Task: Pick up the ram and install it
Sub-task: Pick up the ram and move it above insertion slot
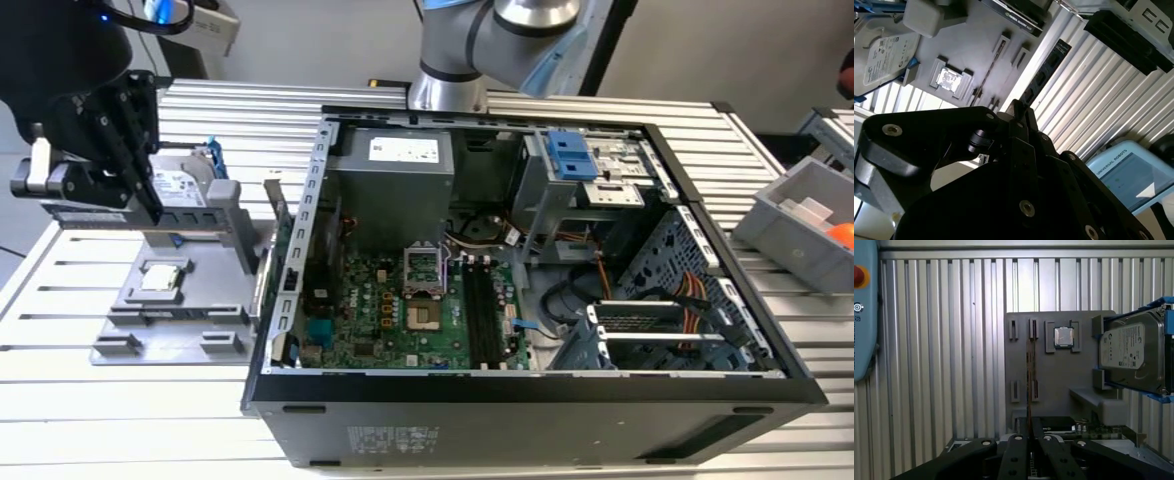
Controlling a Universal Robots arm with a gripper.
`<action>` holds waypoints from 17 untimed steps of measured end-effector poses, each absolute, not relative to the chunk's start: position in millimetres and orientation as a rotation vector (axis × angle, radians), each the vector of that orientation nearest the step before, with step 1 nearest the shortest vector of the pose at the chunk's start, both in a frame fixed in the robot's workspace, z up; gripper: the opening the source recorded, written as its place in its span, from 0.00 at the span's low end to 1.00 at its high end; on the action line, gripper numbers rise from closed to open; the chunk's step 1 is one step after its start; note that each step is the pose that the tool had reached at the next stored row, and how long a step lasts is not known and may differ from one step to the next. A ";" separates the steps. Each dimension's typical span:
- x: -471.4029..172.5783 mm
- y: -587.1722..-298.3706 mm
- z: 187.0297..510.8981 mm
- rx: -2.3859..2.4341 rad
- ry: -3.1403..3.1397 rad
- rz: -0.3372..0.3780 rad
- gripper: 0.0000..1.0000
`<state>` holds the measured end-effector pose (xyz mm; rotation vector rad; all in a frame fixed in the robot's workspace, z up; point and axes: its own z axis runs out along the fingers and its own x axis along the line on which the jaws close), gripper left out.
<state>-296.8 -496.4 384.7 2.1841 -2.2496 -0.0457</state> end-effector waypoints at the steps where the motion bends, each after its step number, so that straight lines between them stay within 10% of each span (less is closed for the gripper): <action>1: -296.1 -496.4 384.7 2.184 -2.250 -0.046 0.00; 17: -267.8 -496.5 384.6 2.183 -2.249 -0.046 0.00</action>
